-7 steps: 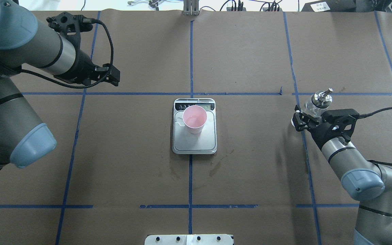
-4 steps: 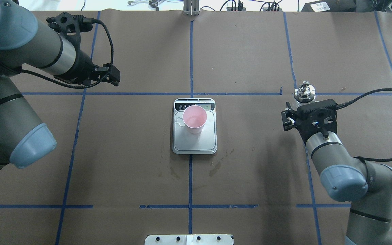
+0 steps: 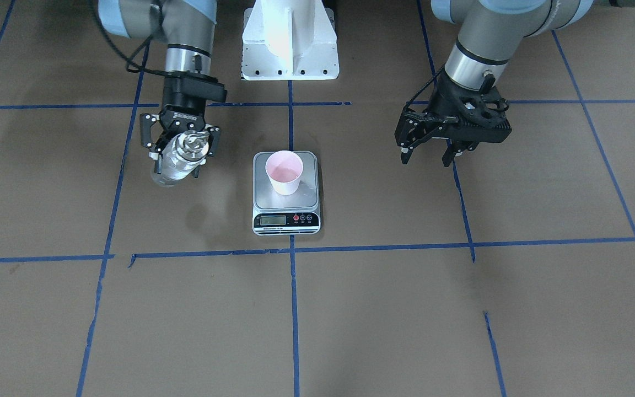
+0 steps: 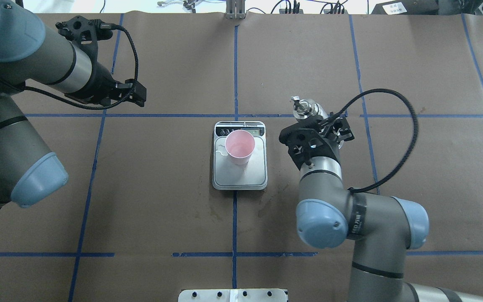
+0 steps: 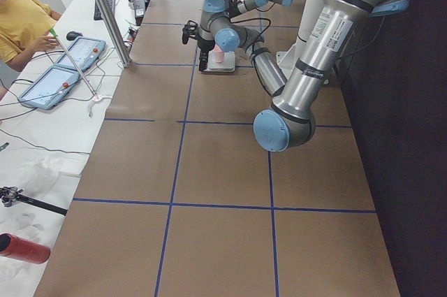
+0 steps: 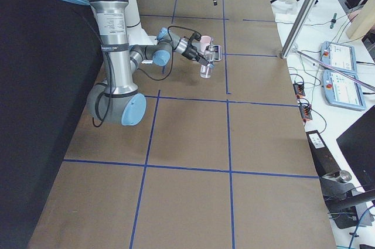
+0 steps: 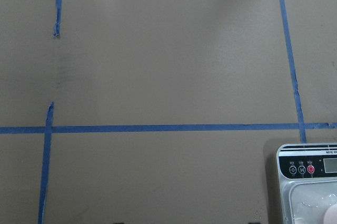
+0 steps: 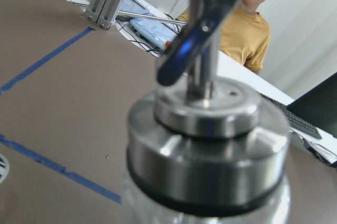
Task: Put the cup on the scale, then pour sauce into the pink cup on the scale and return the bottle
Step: 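Lift the bottle with the right gripper and carry it toward the scale, then tilt the bottle spout down over the pink cup with the right gripper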
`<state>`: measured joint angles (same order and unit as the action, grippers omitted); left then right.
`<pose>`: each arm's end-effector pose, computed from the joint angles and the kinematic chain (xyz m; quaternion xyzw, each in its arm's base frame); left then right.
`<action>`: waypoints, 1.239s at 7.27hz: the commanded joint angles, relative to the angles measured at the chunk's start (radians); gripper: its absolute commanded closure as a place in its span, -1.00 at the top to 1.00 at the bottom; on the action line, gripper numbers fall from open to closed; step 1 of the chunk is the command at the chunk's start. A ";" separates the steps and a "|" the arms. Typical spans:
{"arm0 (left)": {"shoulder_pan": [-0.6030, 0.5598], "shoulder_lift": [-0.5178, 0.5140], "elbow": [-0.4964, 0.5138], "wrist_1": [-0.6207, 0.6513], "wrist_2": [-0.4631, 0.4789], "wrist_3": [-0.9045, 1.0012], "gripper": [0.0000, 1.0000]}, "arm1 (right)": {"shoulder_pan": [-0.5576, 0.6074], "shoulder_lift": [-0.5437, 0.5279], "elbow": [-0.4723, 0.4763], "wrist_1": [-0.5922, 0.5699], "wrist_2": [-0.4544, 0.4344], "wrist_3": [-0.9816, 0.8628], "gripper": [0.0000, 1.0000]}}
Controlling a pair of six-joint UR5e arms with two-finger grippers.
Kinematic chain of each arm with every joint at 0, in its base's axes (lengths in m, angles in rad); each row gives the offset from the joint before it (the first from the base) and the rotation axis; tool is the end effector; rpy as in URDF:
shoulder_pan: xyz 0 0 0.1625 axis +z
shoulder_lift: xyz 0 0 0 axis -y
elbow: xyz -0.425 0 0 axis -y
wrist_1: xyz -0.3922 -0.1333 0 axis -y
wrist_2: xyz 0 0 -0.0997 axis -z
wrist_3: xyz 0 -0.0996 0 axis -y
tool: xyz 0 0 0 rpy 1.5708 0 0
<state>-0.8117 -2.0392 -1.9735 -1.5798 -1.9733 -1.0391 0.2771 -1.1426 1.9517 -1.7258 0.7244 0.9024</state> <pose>0.3298 -0.4846 0.2232 0.1182 0.4393 -0.0394 0.8897 -0.4880 -0.3549 0.2570 0.4796 -0.0837 -0.0384 0.8726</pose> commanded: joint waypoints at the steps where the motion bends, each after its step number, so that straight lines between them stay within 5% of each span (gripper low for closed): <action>1: 0.000 0.027 -0.015 -0.005 -0.004 0.008 0.66 | -0.035 0.063 -0.019 -0.167 -0.055 -0.067 -1.00; 4: 0.000 0.039 -0.019 -0.006 0.001 0.007 0.66 | -0.041 0.182 -0.071 -0.383 -0.143 -0.332 -1.00; 9: 0.002 0.037 -0.024 -0.006 -0.002 0.002 0.66 | -0.049 0.227 -0.112 -0.687 -0.288 -0.500 -1.00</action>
<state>-0.8105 -2.0012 -1.9971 -1.5861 -1.9740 -1.0347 0.2329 -0.9334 1.8427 -2.3314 0.4858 0.4755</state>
